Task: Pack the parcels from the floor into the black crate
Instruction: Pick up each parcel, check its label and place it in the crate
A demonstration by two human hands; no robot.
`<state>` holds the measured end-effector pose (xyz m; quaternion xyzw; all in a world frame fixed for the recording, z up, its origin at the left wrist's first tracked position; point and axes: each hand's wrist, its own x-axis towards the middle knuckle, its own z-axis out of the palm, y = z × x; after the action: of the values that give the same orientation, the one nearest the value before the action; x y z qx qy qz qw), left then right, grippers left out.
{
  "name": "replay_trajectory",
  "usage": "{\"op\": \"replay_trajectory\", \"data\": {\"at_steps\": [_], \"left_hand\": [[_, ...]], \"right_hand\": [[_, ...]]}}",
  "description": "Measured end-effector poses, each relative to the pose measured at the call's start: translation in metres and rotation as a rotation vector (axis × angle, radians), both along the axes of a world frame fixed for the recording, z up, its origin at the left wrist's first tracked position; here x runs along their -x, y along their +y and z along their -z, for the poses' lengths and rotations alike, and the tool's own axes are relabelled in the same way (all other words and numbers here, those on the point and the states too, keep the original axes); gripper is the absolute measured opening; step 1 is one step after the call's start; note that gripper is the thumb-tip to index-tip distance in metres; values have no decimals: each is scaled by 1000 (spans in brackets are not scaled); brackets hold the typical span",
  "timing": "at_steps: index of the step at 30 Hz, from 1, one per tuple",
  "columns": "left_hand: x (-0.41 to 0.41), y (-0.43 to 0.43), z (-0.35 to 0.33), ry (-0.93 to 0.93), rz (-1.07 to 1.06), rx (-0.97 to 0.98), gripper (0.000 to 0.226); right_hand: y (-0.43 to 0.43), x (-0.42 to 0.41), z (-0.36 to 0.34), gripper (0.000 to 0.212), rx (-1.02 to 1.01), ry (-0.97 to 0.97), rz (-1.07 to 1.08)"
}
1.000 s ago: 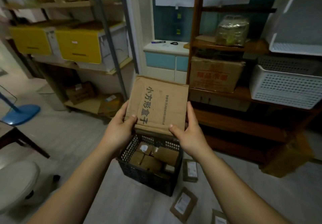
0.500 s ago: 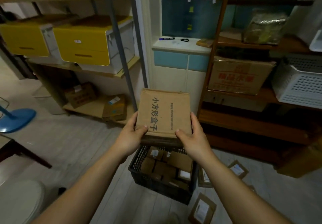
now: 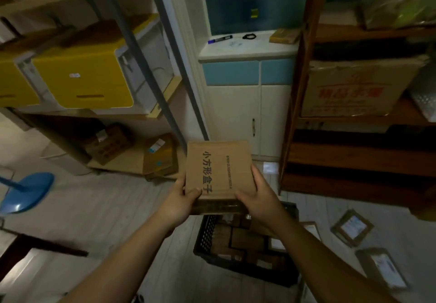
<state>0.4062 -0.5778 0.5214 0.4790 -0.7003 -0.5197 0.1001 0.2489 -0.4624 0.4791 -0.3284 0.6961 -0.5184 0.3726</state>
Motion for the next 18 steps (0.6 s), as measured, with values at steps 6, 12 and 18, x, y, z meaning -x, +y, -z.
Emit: {"op": "replay_trajectory", "data": {"at_steps": [6, 12, 18], "left_hand": [[28, -58, 26, -45, 176, 15, 55], [38, -107, 95, -4, 397, 4, 40], [39, -143, 230, 17, 444, -76, 42]], "right_hand": [[-34, 1, 28, 72, -26, 11, 125], [-69, -12, 108, 79, -243, 35, 225], [-97, -12, 226, 83, -395, -2, 173]]}}
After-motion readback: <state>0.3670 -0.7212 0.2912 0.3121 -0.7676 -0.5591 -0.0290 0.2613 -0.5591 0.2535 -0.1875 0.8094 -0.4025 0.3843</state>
